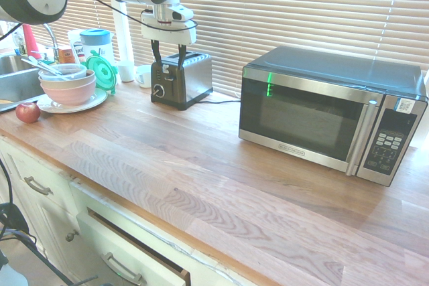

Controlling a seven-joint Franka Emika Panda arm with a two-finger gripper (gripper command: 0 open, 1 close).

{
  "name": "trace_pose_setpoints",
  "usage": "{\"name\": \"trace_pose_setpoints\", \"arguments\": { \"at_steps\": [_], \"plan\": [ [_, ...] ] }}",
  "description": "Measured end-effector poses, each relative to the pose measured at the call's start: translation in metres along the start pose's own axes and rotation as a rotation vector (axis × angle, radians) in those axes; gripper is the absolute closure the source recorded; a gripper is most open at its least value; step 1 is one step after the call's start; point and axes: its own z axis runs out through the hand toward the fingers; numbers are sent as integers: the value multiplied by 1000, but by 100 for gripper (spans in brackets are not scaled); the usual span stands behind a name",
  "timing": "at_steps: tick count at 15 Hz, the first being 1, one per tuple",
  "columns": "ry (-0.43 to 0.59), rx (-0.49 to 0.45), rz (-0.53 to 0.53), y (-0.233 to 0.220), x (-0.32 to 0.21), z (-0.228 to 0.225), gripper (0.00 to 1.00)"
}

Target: Press the toaster

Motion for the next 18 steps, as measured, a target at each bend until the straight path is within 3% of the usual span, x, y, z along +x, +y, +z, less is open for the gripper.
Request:
{"name": "trace_pose_setpoints", "arguments": {
  "at_steps": [18],
  "plan": [
    [-17, -15, -3, 1, 0, 9, 100]
  ]
}}
